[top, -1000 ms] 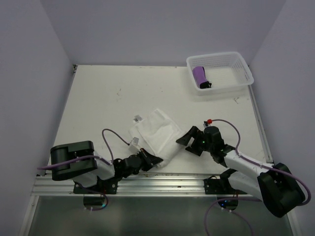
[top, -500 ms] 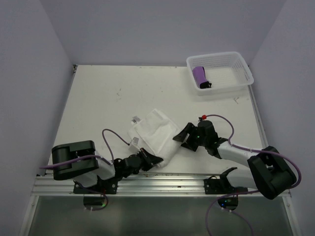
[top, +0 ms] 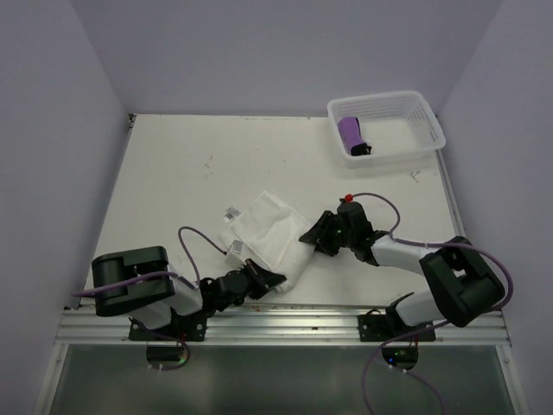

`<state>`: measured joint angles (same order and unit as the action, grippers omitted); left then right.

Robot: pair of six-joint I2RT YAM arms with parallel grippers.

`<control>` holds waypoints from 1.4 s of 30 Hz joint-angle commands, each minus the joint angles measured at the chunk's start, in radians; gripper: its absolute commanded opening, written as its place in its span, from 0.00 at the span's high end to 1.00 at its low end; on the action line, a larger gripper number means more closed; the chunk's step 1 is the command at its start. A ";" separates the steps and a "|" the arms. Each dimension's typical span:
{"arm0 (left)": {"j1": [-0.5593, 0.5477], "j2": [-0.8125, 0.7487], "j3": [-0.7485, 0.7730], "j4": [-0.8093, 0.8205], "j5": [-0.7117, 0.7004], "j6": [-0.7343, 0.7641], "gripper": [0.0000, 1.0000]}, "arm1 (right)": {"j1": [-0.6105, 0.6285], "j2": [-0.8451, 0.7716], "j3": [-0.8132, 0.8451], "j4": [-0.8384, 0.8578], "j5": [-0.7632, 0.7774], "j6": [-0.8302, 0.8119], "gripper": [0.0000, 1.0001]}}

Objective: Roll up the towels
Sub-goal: Roll the towel

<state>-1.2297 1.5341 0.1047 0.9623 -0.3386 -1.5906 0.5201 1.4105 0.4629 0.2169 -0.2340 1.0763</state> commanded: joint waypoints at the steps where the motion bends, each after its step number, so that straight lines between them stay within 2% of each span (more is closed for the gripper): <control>1: -0.002 0.041 -0.096 -0.260 0.032 0.043 1.00 | -0.017 0.042 0.080 -0.073 0.191 -0.036 0.57; 4: -0.002 0.031 -0.079 -0.289 0.032 0.069 1.00 | -0.019 0.061 0.141 -0.151 0.211 -0.062 0.64; 5: -0.002 0.021 -0.060 -0.304 0.032 0.075 1.00 | -0.019 0.071 0.154 -0.183 0.216 -0.073 0.70; 8: -0.002 -0.003 -0.028 -0.359 0.026 0.103 1.00 | -0.019 0.087 0.207 -0.259 0.232 -0.101 0.79; 13: -0.002 -0.020 -0.026 -0.389 0.027 0.103 1.00 | -0.019 0.116 0.296 -0.356 0.265 -0.139 0.90; 14: -0.002 -0.022 -0.030 -0.386 0.030 0.104 0.98 | -0.017 0.125 0.310 -0.372 0.266 -0.145 0.92; 15: -0.002 -0.023 -0.028 -0.384 0.035 0.110 0.88 | -0.017 0.146 0.324 -0.390 0.268 -0.157 0.96; 18: -0.002 -0.052 -0.028 -0.399 0.032 0.122 0.76 | -0.017 0.189 0.375 -0.422 0.266 -0.182 1.00; 27: -0.010 -0.215 0.003 -0.568 -0.014 0.162 0.50 | -0.017 0.245 0.459 -0.507 0.280 -0.222 1.00; 29: -0.019 -0.268 0.026 -0.611 -0.034 0.173 0.49 | -0.019 0.252 0.471 -0.528 0.279 -0.231 1.00; 34: -0.069 -0.399 0.145 -0.844 -0.169 0.241 0.48 | -0.019 0.262 0.502 -0.559 0.282 -0.248 1.00; 38: -0.111 -0.422 0.297 -1.019 -0.301 0.392 0.41 | -0.019 0.268 0.523 -0.594 0.282 -0.262 1.00; 42: -0.120 -0.345 0.456 -1.105 -0.388 0.626 0.29 | -0.019 0.277 0.551 -0.637 0.275 -0.279 1.00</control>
<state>-1.3418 1.1484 0.4496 -0.0059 -0.5850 -1.1961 0.5110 1.6600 0.9821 -0.3321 -0.0349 0.8436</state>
